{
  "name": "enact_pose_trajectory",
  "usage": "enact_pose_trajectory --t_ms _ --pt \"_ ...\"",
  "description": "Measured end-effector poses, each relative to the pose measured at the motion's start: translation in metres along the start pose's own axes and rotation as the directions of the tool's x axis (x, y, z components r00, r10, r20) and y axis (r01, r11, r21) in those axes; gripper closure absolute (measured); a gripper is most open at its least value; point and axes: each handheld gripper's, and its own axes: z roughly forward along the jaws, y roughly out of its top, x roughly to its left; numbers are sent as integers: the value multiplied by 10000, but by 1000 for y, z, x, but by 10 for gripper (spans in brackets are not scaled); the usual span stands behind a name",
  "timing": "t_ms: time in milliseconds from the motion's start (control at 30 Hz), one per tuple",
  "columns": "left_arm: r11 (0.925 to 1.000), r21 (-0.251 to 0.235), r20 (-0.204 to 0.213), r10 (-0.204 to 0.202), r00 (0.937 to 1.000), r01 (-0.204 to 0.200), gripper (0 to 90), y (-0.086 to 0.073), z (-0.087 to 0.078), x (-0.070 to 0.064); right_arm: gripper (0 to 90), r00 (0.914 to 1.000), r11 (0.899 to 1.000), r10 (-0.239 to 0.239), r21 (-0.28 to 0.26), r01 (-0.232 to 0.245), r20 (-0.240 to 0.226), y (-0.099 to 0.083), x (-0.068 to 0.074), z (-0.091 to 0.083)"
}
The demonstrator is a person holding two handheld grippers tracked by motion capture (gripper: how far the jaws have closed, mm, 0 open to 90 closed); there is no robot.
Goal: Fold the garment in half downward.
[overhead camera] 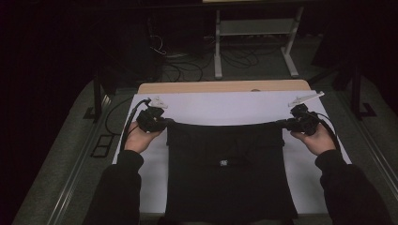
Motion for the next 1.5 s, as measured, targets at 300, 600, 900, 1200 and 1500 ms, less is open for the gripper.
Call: enact_pose_trajectory --t_ms 300,600,900,1200,1500 --pt "10000 75 -268 38 9996 -36 865 18 0 9 862 9995 9990 314 -333 -310 103 12 -10 -2" --pt "9993 -115 -475 -354 9982 349 864 28 1 21 862 9988 9981 382 -499 -366 303 26 -16 3" --pt "9980 -255 -604 -600 9964 586 864 33 3 27 862 9973 9962 577 -678 -545 461 38 -24 11" --pt "9964 -408 -667 -768 9948 742 863 35 9 34 861 9966 9963 423 -781 -368 711 46 -28 13" --pt "9960 -183 -635 -890 9940 880 861 32 22 39 858 9969 9970 451 -656 -409 645 50 -31 22"
